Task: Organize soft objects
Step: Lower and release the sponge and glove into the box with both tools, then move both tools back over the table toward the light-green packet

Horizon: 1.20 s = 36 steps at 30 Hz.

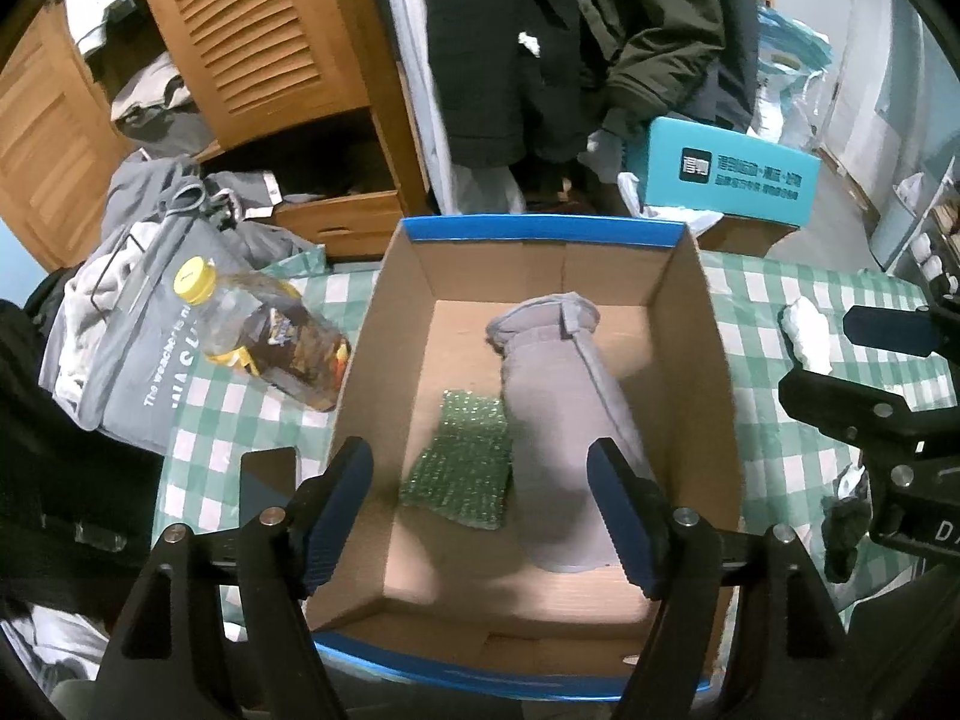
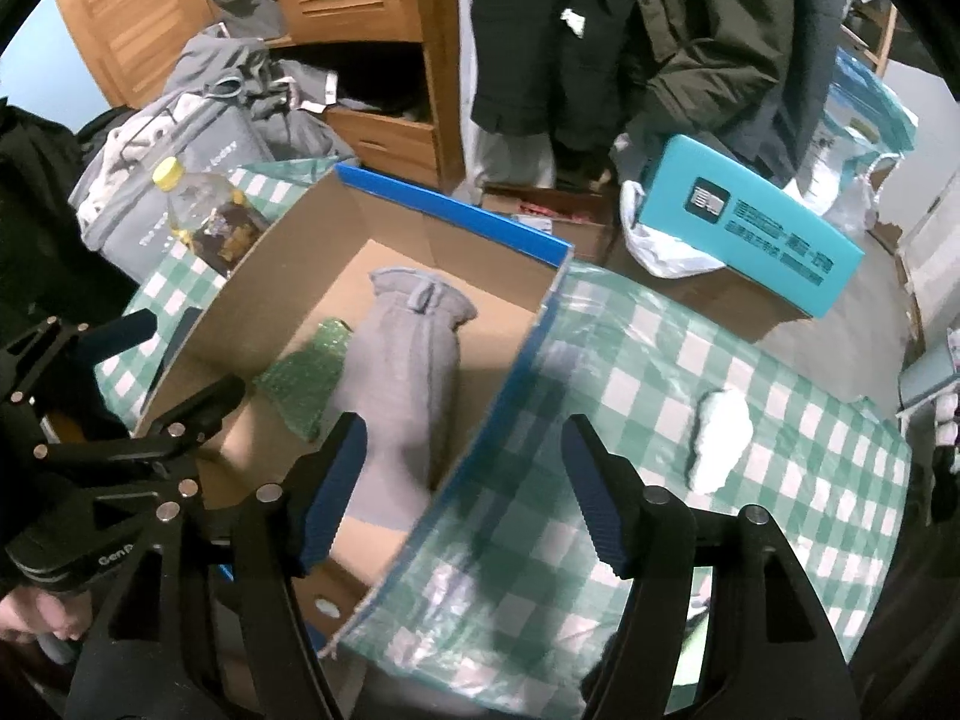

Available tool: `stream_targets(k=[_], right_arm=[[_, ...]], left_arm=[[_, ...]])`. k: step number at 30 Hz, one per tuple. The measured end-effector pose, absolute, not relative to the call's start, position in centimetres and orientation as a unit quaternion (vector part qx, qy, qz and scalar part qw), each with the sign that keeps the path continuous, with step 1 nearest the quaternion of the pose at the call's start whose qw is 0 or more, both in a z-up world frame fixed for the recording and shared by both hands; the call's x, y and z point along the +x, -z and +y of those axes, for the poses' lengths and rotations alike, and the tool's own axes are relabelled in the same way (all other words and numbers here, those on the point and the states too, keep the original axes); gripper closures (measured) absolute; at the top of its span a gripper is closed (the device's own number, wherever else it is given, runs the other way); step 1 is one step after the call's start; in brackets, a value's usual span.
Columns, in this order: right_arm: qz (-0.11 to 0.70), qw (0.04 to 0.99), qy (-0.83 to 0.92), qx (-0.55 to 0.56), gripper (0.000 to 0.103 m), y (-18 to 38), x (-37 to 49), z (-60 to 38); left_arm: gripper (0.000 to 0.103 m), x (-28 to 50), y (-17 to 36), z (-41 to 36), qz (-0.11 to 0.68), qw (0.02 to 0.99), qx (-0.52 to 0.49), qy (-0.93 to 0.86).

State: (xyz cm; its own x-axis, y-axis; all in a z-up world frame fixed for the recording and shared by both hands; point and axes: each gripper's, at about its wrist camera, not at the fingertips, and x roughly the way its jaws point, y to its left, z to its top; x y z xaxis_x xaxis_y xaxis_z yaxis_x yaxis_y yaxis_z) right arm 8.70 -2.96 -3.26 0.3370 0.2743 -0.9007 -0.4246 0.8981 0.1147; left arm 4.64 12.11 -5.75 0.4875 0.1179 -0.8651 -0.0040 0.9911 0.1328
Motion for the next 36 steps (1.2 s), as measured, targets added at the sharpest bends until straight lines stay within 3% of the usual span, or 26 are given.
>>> stream_targets(k=[36], right_arm=[[0.567,0.818,-0.092,0.013,0.036,6.8,6.1,-20.9]], left_arm=[[0.024,4.8,7.1,-2.9,0.518,0.841,0.140,0.062]])
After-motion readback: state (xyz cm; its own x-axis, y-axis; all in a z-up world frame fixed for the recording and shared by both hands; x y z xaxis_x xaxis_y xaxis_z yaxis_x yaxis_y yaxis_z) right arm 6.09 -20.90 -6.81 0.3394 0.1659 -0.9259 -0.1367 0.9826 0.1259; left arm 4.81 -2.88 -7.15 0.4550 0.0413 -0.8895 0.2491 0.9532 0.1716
